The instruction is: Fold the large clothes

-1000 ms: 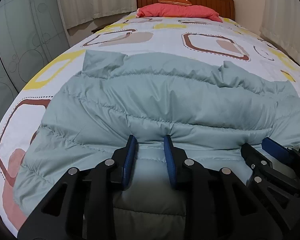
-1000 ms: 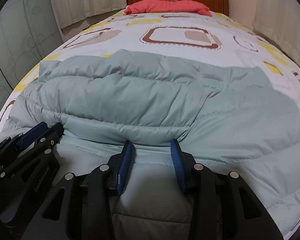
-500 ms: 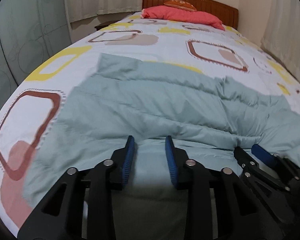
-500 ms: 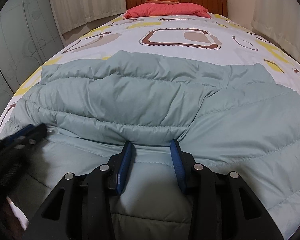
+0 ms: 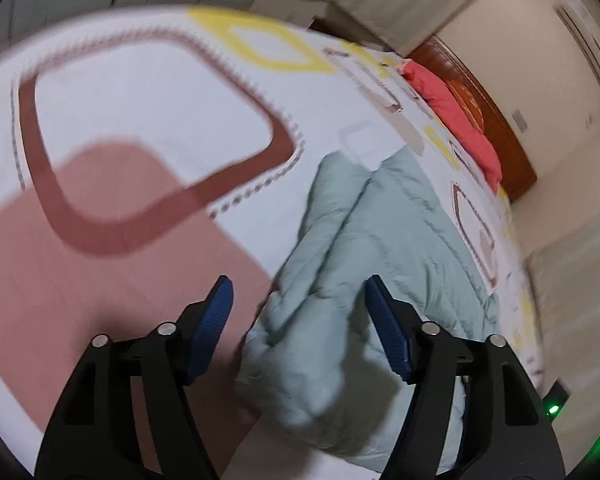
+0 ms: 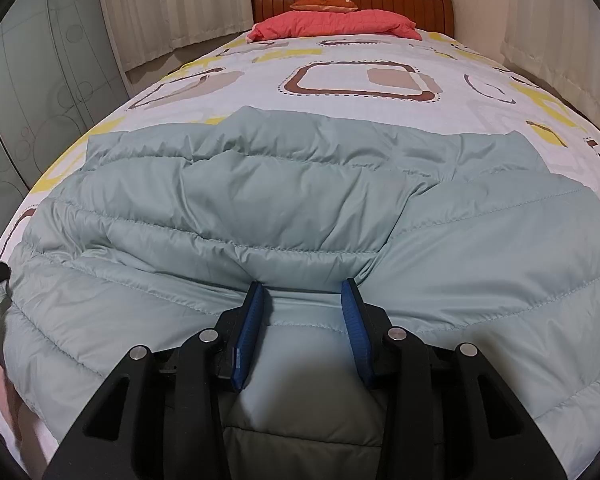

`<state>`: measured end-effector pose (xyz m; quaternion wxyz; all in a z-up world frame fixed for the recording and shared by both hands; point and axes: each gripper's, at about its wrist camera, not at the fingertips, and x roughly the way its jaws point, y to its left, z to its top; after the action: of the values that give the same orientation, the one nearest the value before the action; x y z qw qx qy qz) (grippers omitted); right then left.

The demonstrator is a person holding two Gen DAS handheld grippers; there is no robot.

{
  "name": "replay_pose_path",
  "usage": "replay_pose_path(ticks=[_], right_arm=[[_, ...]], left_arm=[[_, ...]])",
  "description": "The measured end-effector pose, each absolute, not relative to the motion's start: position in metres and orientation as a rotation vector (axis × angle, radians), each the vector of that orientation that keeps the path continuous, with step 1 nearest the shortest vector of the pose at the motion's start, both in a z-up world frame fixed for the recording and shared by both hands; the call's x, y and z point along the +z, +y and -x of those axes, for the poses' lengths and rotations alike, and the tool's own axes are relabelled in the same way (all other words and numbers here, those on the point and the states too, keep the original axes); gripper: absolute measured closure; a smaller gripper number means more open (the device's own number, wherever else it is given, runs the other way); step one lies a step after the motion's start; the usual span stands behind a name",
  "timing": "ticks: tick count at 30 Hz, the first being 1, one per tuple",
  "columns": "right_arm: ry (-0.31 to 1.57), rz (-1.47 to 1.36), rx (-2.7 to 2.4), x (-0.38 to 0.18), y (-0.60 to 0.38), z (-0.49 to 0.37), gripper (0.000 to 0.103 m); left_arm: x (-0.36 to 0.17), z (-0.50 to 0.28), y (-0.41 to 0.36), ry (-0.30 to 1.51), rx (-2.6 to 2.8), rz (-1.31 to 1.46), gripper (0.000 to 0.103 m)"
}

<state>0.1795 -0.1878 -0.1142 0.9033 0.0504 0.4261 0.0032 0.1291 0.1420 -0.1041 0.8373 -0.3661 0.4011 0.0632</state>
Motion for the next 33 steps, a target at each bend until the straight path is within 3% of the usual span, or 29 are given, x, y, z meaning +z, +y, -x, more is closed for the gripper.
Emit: replay_pose_path(ticks=[12,16,19,23,25,28,29,30,33], right_arm=[[0.88,-0.102,0.006,-0.114,-0.188,-0.179,0.062],[0.879,-0.1,0.005,-0.113,-0.188,-0.179,0.062],[0.877,-0.097,0.004,-0.112,-0.187,-0.179,0.062],[0.877,-0.098,0.004,-0.111,-0.187,-0.179,0.062],[0.877,-0.097,0.004,-0.112,-0.187,-0.179,0.062],[0.877,-0.096,0.004,-0.112,-0.187,-0.179,0.062],[0.876,-0.096,0.004,-0.111,-0.187,-0.179,0.062],[0.876,-0.095,0.004,-0.111,-0.188,-0.179,0.062],[0.872,-0.103,0.008,-0.109,-0.19,-0.179,0.062]], left_arm=[[-0.13,-0.17,0.128,0.856,-0.087,0.909,0.033],[-0.134,-0.166,0.127,0.838,-0.041,0.896,0.06],[-0.138,-0.164,0.132,0.824,-0.023,0.962,0.066],[-0.135,-0.162,0.128,0.815,0.009,0.978,0.063],[-0.135,-0.158,0.127,0.792,0.017,1.021,0.052],[-0.134,-0.155,0.125,0.771,0.014,1.041,0.049],[-0.134,-0.155,0.124,0.77,0.017,1.032,0.052],[-0.134,-0.156,0.123,0.772,0.027,1.02,0.064],[-0.136,-0.156,0.122,0.781,0.031,0.988,0.075]])
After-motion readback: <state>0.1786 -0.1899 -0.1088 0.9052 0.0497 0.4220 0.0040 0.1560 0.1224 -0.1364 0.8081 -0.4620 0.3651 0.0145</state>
